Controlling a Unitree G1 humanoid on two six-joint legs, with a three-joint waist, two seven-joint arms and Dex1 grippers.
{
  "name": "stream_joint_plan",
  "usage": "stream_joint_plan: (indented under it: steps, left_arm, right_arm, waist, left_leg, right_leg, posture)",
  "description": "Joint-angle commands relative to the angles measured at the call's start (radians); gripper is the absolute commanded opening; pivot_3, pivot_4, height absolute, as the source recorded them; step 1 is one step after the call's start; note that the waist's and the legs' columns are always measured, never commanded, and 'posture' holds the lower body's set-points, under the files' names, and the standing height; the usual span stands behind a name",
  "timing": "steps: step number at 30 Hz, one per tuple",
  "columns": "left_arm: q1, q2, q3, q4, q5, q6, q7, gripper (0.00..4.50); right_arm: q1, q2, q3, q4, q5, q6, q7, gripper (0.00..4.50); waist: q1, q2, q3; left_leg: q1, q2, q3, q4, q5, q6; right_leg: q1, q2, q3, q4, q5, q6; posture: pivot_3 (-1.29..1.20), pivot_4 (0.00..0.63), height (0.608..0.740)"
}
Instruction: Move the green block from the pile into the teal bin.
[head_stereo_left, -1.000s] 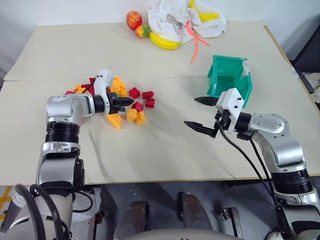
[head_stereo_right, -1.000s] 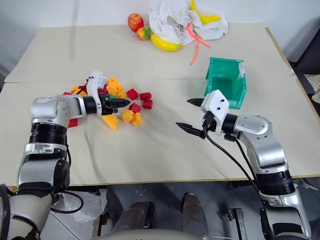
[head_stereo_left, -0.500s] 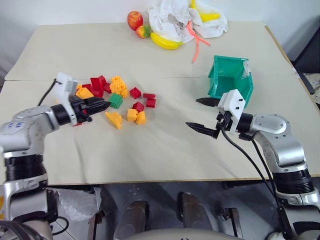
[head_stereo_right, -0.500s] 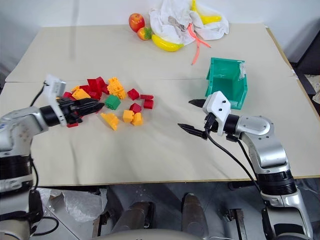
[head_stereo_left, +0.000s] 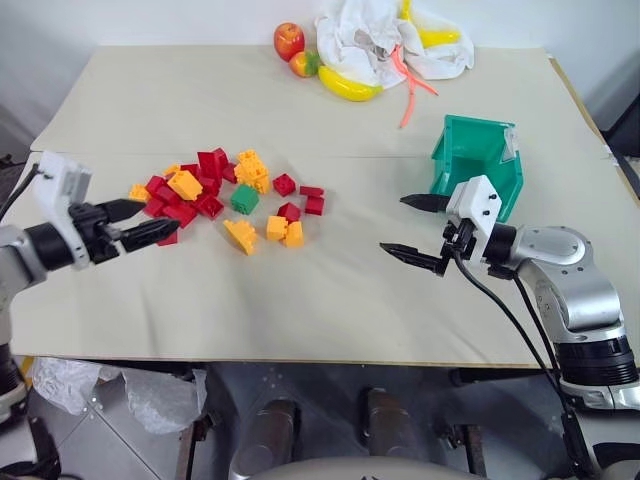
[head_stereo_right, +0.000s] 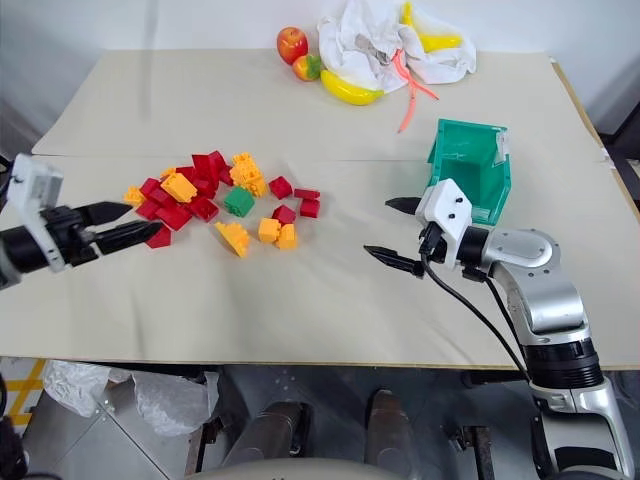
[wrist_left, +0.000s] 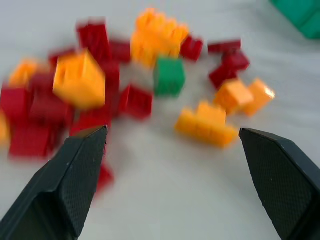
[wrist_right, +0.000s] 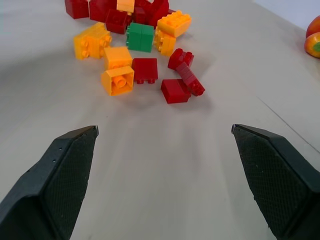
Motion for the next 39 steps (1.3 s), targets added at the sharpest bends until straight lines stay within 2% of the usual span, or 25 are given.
stream_joint_plan:
  steps: [1, 6, 9, 14, 17, 21, 23, 28, 32, 37, 39]
  left_arm:
    - [-0.147, -0.009, -0.152, 0.124, 0.064, 0.024, 0.025, 4.48]
    - [-0.398, -0.049, -0.332, 0.366, 0.149, 0.096, 0.031, 4.48]
    - [-0.541, -0.058, -0.528, 0.549, 0.283, 0.045, -0.037, 4.48]
    - [-0.762, -0.127, -0.735, 0.863, 0.450, -0.092, -0.224, 4.48]
    - [-0.839, -0.168, -0.783, 1.009, 0.521, -0.167, -0.281, 4.48]
    - [-0.920, -0.265, -0.760, 1.191, 0.582, -0.282, -0.209, 4.48]
    - [-0.929, -0.291, -0.761, 1.237, 0.620, -0.313, -0.172, 4.09]
    - [-0.943, -0.310, -0.700, 1.269, 0.636, -0.376, -0.113, 2.68]
    - [-0.948, -0.297, -0.654, 1.196, 0.620, -0.439, -0.180, 1.52]
    - [-0.885, -0.264, -0.565, 0.982, 0.561, -0.466, -0.245, 1.50]
    - [-0.801, -0.245, -0.539, 0.808, 0.525, -0.471, -0.286, 1.50]
  right_arm:
    - [-0.003, 0.011, -0.017, -0.025, 0.009, -0.010, -0.016, 4.50]
    - [0.007, 0.022, -0.012, -0.037, 0.005, -0.009, -0.030, 4.50]
    - [0.013, 0.025, -0.009, -0.043, 0.002, -0.005, -0.038, 4.50]
    - [0.019, 0.027, -0.003, -0.046, -0.001, -0.001, -0.046, 4.50]
    - [0.021, 0.028, 0.000, -0.046, -0.002, -0.002, -0.045, 4.50]
    - [0.023, 0.034, 0.011, -0.057, -0.003, 0.007, -0.052, 4.50]
    - [0.026, 0.034, 0.012, -0.064, -0.003, 0.010, -0.056, 4.50]
    - [0.032, 0.027, 0.005, -0.077, -0.004, 0.021, -0.066, 4.50]
    - [0.041, 0.011, -0.011, -0.090, -0.003, 0.032, -0.072, 4.50]
    - [0.057, -0.017, -0.035, -0.102, 0.002, 0.043, -0.076, 4.50]
    - [0.065, -0.033, -0.049, -0.100, 0.001, 0.041, -0.074, 4.50]
  waist:
    - [-0.003, 0.000, 0.000]
    - [-0.013, 0.000, 0.000]
    - [-0.020, 0.000, 0.000]
    - [-0.019, -0.001, 0.000]
    - [-0.020, -0.001, 0.001]
    - [-0.021, -0.002, 0.001]
    - [-0.020, -0.002, 0.001]
    - [-0.029, -0.003, 0.002]
    - [-0.029, -0.003, 0.002]
    - [-0.028, -0.004, 0.002]
    - [-0.032, -0.003, 0.002]
  left_leg:
    - [0.000, 0.000, 0.000, 0.000, 0.000, 0.000]
    - [-0.001, -0.001, 0.001, 0.000, 0.000, 0.000]
    - [-0.001, -0.003, 0.001, -0.001, 0.000, 0.000]
    - [-0.002, -0.003, 0.002, 0.000, 0.000, 0.000]
    - [-0.003, -0.003, 0.002, 0.000, 0.000, 0.001]
    - [-0.003, -0.003, 0.002, 0.000, 0.000, 0.001]
    - [-0.003, -0.003, 0.002, 0.000, 0.000, 0.001]
    - [-0.005, -0.003, 0.002, 0.001, -0.001, 0.001]
    - [-0.005, -0.003, 0.002, 0.001, -0.001, 0.001]
    - [-0.006, -0.002, 0.001, 0.002, -0.001, 0.001]
    - [-0.006, -0.002, 0.001, 0.002, -0.001, 0.001]
  right_leg:
    - [0.000, 0.000, 0.000, 0.000, 0.000, 0.000]
    - [-0.001, 0.001, 0.000, 0.003, 0.000, 0.001]
    - [-0.001, 0.002, 0.000, 0.003, 0.000, 0.001]
    - [-0.001, 0.003, -0.001, 0.002, 0.000, 0.001]
    - [-0.002, 0.003, -0.001, 0.002, 0.000, 0.001]
    - [-0.002, 0.003, -0.001, 0.002, 0.000, 0.001]
    - [-0.002, 0.003, -0.001, 0.002, 0.001, 0.001]
    - [-0.004, 0.003, -0.001, 0.003, 0.001, 0.001]
    - [-0.004, 0.002, -0.001, 0.003, 0.001, 0.001]
    - [-0.005, 0.002, -0.001, 0.003, 0.001, 0.002]
    - [-0.005, 0.001, -0.001, 0.003, 0.001, 0.002]
  posture:
    - [0.00, 0.150, 0.740]
    - [0.00, 0.150, 0.740]
    - [0.00, 0.150, 0.740]
    - [0.00, 0.150, 0.740]
    - [0.00, 0.150, 0.740]
    - [0.00, 0.150, 0.740]
    - [0.00, 0.150, 0.740]
    - [0.00, 0.150, 0.740]
    - [0.00, 0.150, 0.740]
    - [0.00, 0.150, 0.740]
    - [0.00, 0.150, 0.740]
